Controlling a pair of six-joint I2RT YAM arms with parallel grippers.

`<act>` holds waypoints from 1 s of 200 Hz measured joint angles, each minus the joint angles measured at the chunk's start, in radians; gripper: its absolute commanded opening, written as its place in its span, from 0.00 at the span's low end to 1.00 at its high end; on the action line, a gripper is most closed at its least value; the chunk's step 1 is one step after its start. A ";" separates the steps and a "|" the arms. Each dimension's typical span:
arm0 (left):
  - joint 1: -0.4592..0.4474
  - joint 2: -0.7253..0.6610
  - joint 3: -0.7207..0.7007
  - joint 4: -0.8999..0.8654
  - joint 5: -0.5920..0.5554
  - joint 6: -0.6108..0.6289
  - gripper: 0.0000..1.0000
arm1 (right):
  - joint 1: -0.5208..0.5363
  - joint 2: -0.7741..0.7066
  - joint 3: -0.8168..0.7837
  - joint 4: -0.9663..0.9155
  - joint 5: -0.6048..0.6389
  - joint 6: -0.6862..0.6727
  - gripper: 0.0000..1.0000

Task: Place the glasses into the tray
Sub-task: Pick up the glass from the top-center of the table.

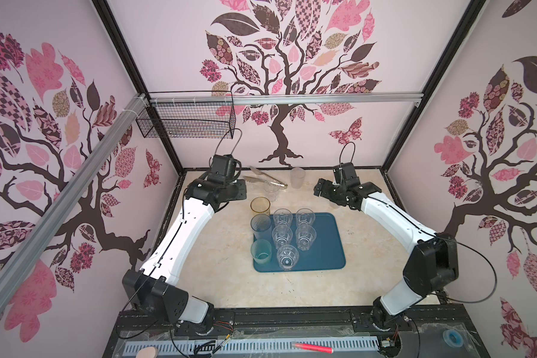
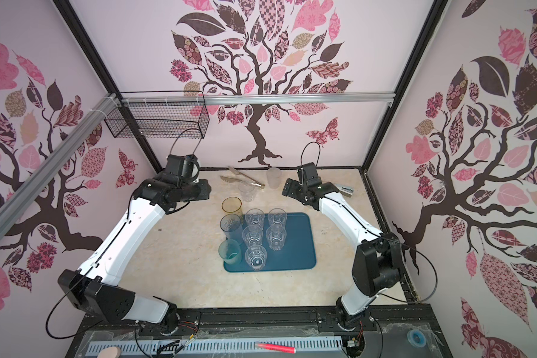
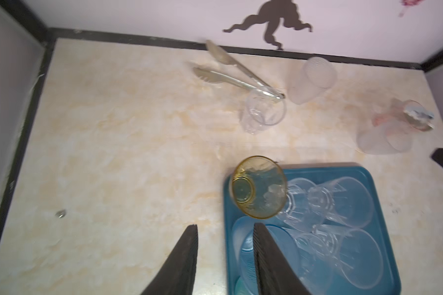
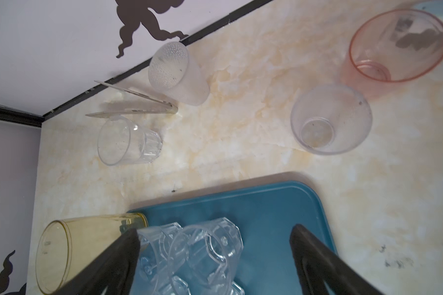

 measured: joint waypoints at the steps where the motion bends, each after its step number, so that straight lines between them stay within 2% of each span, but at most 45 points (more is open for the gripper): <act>1: 0.004 -0.001 -0.002 0.001 0.000 0.000 0.39 | 0.000 0.003 0.003 0.000 0.000 0.001 0.94; 15: 0.069 -0.021 -0.058 0.028 0.005 -0.018 0.39 | 0.000 0.065 0.068 0.007 0.001 0.005 0.94; 31: 0.102 -0.033 -0.113 0.053 0.005 -0.031 0.39 | 0.000 0.144 0.149 0.015 0.005 0.007 0.93; 86: 0.101 -0.033 -0.210 0.120 0.028 -0.072 0.39 | 0.019 0.420 0.441 0.009 -0.023 0.004 0.89; 146: 0.101 -0.033 -0.243 0.153 0.035 -0.078 0.39 | 0.136 0.573 0.603 -0.028 -0.074 -0.031 0.87; 200: 0.101 -0.031 -0.261 0.162 0.058 -0.080 0.39 | 0.176 0.750 0.806 -0.086 -0.097 -0.068 0.78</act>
